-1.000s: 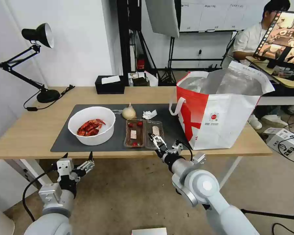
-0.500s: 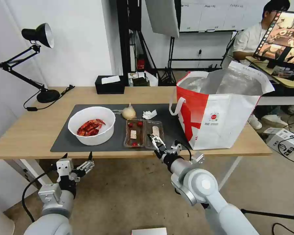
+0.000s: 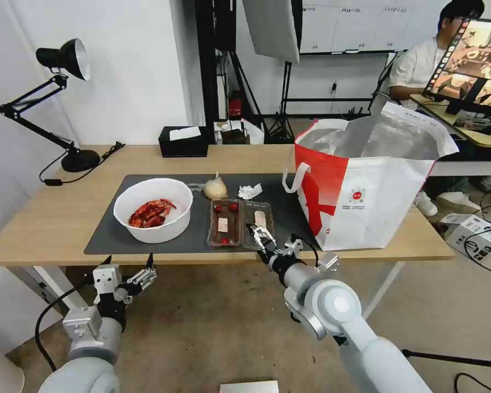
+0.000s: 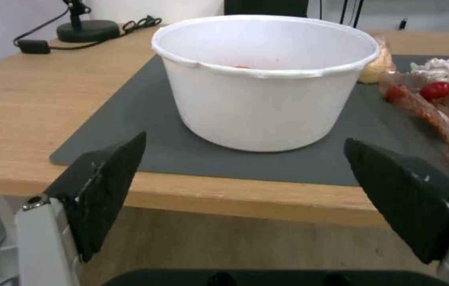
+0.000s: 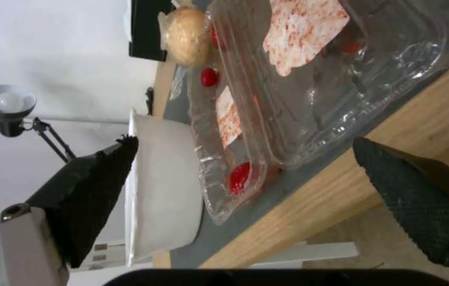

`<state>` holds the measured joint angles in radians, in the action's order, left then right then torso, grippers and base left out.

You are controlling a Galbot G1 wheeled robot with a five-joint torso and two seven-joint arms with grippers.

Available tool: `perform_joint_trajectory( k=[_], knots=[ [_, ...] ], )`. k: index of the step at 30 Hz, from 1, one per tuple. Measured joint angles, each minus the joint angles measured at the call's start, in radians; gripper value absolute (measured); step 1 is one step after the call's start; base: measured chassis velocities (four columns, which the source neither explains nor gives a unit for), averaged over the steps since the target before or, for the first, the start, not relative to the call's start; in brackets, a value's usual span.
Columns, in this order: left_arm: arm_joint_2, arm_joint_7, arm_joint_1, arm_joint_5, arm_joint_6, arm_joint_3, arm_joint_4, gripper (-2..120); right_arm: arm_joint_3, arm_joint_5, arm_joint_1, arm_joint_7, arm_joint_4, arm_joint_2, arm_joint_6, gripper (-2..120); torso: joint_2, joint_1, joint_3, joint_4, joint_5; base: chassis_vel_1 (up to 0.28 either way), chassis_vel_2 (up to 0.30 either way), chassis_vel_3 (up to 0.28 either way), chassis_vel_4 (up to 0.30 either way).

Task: Pick up the trash from the table and place it into the takeout bag.

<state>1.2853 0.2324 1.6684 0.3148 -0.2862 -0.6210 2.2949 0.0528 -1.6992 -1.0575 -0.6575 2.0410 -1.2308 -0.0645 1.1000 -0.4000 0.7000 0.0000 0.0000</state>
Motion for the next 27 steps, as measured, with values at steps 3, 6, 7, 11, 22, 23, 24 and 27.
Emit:
perform_joint_trajectory(
  k=[3,6,7,11,22,23,24,27],
  knots=[
    [0.0,0.0,0.0,0.0,0.0,0.0,-0.001,100,-0.001,0.0,0.003,0.0,-0.004,-0.004,0.0,100,0.0,0.0,0.0,0.0,0.0,0.0,0.0,0.0,0.0],
    [-0.001,0.0,0.0,0.002,0.0,-0.001,-0.001,100,-0.002,0.0,0.005,0.0,-0.011,-0.01,0.0,100,0.0,0.0,0.0,0.0,0.0,0.0,0.0,0.0,0.0],
    [-0.001,0.0,0.0,0.002,0.0,-0.001,-0.001,100,-0.002,0.0,0.005,0.0,-0.011,-0.01,0.0,100,0.0,0.0,0.0,0.0,0.0,0.0,0.0,0.0,0.0],
    [-0.004,0.0,0.0,0.003,0.0,-0.003,-0.001,100,-0.003,0.001,0.008,-0.002,-0.017,-0.016,0.0,100,0.0,0.0,0.0,0.0,0.0,0.0,0.0,0.0,0.0],
    [-0.008,0.0,-0.004,0.006,0.0,-0.005,-0.005,100,-0.002,0.001,0.03,-0.004,-0.036,-0.023,0.0,100,0.0,0.0,0.0,0.0,0.0,0.0,0.0,0.0,0.0],
    [-0.008,0.0,-0.004,0.006,0.0,-0.005,-0.005,100,-0.002,0.001,0.03,-0.004,-0.036,-0.023,0.0,100,0.0,0.0,0.0,0.0,0.0,0.0,0.0,0.0,0.0],
    [-0.008,0.0,-0.005,0.007,0.0,-0.004,-0.007,100,-0.002,0.001,0.033,-0.003,-0.042,-0.025,-0.001,100,0.0,0.0,0.0,0.0,0.0,0.0,0.0,0.0,0.0],
    [-0.008,0.0,-0.006,0.007,0.0,-0.003,-0.009,100,-0.002,0.001,0.036,-0.003,-0.047,-0.026,-0.001,100,0.0,0.0,0.0,0.0,0.0,0.0,0.0,0.0,0.0]
  ],
)
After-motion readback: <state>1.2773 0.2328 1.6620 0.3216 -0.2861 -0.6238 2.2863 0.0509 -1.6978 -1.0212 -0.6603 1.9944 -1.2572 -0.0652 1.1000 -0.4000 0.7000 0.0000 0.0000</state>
